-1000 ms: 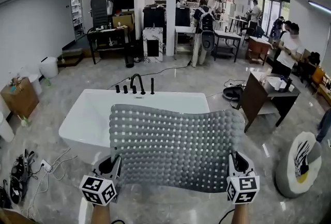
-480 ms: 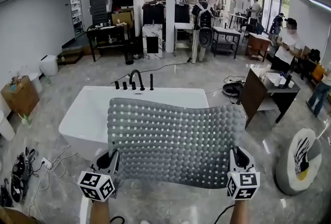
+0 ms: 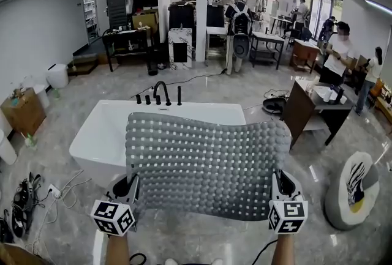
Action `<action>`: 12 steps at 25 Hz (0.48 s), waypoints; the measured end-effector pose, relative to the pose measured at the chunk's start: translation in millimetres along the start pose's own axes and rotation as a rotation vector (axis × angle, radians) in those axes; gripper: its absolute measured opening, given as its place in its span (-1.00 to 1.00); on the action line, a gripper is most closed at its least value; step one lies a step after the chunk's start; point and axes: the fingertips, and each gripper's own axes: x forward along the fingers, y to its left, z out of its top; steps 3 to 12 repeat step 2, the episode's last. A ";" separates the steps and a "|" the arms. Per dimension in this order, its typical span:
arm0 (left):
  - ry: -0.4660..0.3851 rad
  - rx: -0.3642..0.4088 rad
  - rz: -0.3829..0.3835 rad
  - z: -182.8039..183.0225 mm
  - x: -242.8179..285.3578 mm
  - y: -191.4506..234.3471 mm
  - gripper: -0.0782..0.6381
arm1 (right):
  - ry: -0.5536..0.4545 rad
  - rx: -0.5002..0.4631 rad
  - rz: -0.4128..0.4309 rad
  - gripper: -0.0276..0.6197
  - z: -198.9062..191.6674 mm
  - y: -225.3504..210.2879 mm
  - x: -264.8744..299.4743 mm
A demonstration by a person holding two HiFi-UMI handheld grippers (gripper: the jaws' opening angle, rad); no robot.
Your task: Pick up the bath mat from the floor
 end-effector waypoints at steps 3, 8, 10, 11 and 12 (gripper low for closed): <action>0.000 0.004 0.000 0.8 -2.0 0.0 -0.66 | 0.001 -0.002 -0.003 -0.70 1.0 0.2 -2.3; 0.000 0.004 0.000 0.8 -2.0 0.0 -0.66 | 0.001 -0.002 -0.003 -0.70 1.0 0.2 -2.3; 0.000 0.004 0.000 0.8 -2.0 0.0 -0.66 | 0.001 -0.002 -0.003 -0.70 1.0 0.2 -2.3; 0.000 0.004 0.000 0.8 -2.0 0.0 -0.66 | 0.001 -0.002 -0.003 -0.70 1.0 0.2 -2.3; 0.000 0.004 0.000 0.8 -2.0 0.0 -0.66 | 0.001 -0.002 -0.003 -0.70 1.0 0.2 -2.3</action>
